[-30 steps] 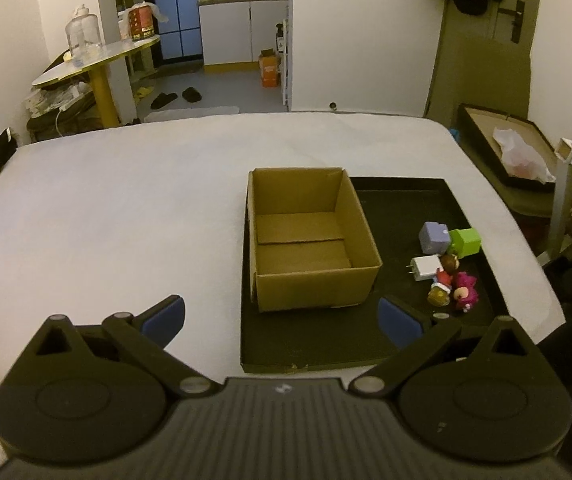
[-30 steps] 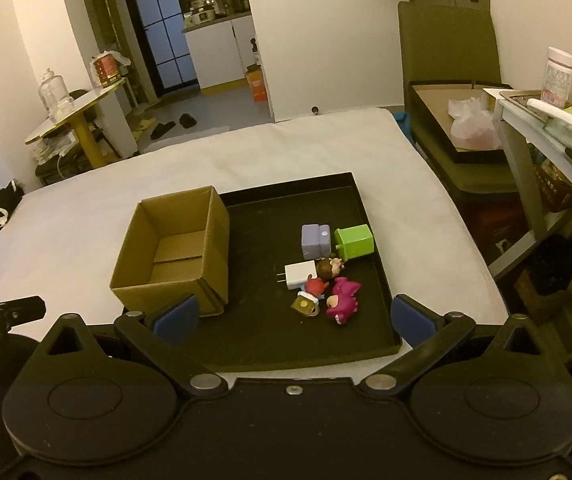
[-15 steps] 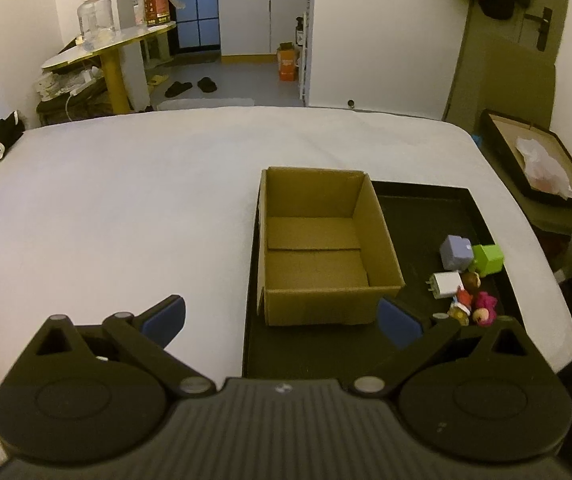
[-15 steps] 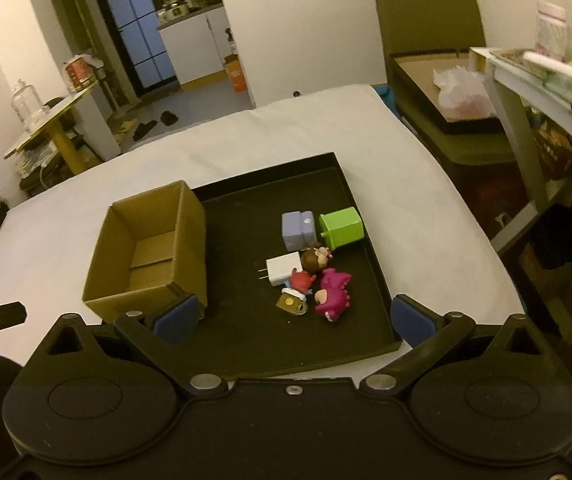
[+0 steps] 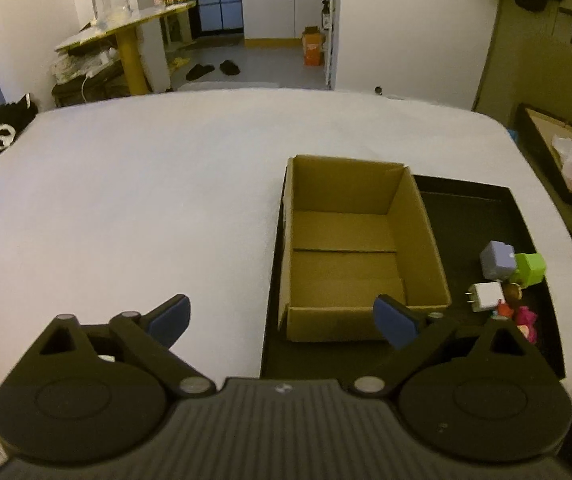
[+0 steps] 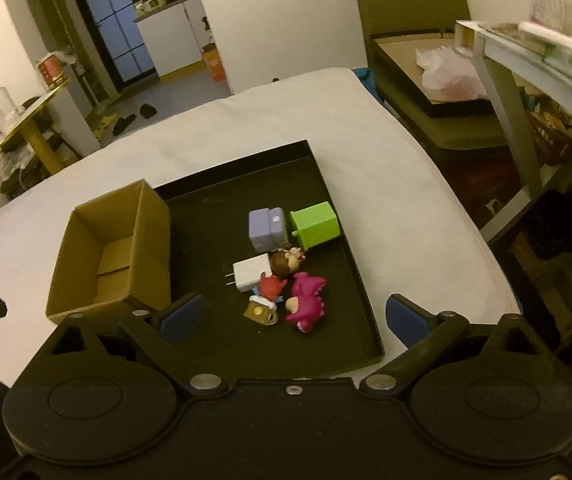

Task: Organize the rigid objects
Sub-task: 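Move the right gripper over the pink dinosaur figure and close on it, then carry the pink dinosaur with the right gripper into the cardboard box and release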

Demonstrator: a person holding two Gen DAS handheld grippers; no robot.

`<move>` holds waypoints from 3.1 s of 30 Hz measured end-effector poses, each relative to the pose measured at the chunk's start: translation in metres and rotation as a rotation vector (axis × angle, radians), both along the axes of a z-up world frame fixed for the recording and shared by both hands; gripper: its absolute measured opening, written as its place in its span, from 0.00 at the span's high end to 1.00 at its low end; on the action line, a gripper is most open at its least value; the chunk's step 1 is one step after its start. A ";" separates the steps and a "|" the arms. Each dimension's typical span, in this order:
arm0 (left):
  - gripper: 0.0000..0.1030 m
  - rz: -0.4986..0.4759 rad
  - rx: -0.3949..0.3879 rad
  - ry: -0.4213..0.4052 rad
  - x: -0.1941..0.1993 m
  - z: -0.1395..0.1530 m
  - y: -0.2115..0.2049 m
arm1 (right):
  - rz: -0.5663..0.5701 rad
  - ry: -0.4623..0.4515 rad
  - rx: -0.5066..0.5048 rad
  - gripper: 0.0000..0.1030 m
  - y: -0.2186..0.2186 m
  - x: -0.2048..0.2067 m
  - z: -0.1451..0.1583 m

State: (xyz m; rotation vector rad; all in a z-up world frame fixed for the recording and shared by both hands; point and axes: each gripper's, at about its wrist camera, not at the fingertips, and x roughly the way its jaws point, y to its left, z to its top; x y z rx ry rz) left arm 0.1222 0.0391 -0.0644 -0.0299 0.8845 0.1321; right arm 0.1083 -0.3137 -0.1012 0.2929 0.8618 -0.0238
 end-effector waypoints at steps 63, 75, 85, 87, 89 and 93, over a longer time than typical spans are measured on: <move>0.92 0.030 0.185 0.067 0.062 -0.075 -0.028 | 0.037 0.072 -0.135 0.67 0.031 0.096 -0.076; 0.93 0.020 0.183 0.018 0.054 -0.071 -0.023 | 0.107 -0.023 -0.157 0.67 0.067 0.094 -0.050; 0.93 0.020 0.136 0.002 0.054 -0.072 -0.016 | 0.205 -0.118 -0.193 0.67 0.107 0.098 -0.036; 0.93 0.024 0.128 0.000 0.054 -0.073 -0.016 | 0.236 -0.138 -0.191 0.67 0.114 0.099 -0.034; 0.93 0.028 0.120 -0.007 0.053 -0.073 -0.014 | 0.262 -0.151 -0.201 0.67 0.120 0.100 -0.035; 0.93 0.035 0.096 -0.007 0.055 -0.073 -0.011 | 0.305 -0.170 -0.160 0.67 0.127 0.101 -0.033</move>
